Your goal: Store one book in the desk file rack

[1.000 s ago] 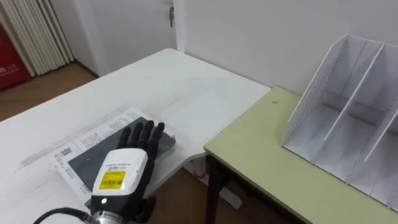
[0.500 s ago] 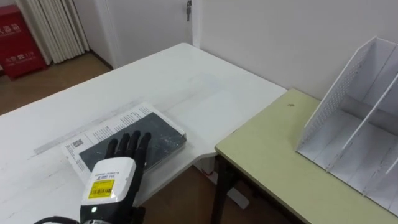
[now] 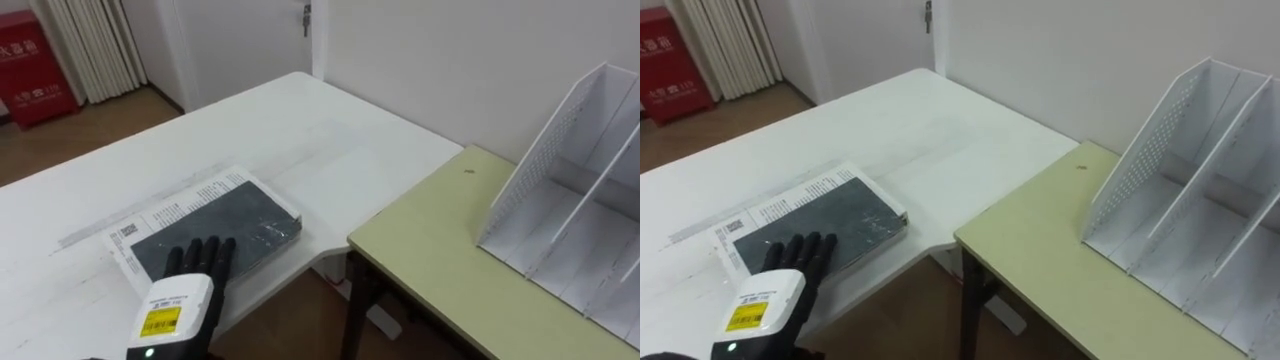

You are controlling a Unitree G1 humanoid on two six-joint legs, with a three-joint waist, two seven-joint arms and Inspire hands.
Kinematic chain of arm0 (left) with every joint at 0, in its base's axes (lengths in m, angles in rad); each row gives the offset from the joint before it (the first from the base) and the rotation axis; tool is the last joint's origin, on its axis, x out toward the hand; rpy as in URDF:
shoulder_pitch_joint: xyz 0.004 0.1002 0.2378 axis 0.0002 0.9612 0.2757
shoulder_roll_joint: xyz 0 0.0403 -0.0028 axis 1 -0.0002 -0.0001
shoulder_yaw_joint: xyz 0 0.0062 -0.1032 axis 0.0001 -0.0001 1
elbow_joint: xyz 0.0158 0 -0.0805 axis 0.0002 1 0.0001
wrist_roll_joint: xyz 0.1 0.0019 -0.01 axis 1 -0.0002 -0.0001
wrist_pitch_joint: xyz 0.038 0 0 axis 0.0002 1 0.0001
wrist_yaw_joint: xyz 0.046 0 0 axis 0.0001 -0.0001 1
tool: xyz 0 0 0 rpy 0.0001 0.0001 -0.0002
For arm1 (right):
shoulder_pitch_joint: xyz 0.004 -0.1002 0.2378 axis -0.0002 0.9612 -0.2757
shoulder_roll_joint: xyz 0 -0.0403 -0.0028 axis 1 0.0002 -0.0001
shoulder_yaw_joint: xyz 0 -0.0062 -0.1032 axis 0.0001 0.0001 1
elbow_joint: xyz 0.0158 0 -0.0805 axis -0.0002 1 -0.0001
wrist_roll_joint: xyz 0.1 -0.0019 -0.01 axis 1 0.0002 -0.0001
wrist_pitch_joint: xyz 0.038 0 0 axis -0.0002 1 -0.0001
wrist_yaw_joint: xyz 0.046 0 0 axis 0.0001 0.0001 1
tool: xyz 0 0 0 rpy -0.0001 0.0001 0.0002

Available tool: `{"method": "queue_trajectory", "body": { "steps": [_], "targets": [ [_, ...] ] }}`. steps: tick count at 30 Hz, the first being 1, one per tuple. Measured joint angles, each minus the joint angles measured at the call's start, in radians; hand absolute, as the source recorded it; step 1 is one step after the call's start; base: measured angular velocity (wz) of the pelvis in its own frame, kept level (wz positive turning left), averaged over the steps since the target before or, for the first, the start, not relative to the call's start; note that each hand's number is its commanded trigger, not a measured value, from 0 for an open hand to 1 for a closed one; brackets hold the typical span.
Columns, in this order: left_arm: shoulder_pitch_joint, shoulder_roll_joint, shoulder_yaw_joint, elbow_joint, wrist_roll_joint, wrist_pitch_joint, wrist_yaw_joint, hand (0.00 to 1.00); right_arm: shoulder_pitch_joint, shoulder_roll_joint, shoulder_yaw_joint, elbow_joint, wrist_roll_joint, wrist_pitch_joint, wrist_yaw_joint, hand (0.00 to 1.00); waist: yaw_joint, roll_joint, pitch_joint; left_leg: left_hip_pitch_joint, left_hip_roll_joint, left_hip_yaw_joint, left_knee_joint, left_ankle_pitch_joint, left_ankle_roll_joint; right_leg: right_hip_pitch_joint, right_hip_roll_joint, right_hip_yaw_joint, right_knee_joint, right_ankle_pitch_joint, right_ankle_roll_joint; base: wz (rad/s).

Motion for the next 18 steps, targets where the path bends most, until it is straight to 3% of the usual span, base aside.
{"method": "queue_trajectory", "body": {
  "steps": [9, 18],
  "targets": [
    [-0.067, -0.017, 0.056, 0.027, 0.001, 0.005, 0.04, 1.0, 0.017, -0.001, -0.025, -0.037, -0.005, 0.026, -0.002, 0.0, -0.009, 0.003, 0.0001, 0.018, 0.0, 0.016, -0.001, 0.004, -0.001, 0.015, -0.009, -0.001, 0.002, -0.004, 0.0, 0.0],
    [-0.072, -0.027, 0.064, 0.026, 0.001, 0.018, 0.078, 1.0, 0.028, -0.003, -0.03, -0.076, -0.01, 0.037, -0.014, 0.0, -0.009, 0.007, -0.0027, 0.021, -0.001, 0.016, -0.001, 0.006, 0.0, 0.015, -0.011, 0.001, 0.014, -0.004, 0.0, 0.0]
  ]
}}
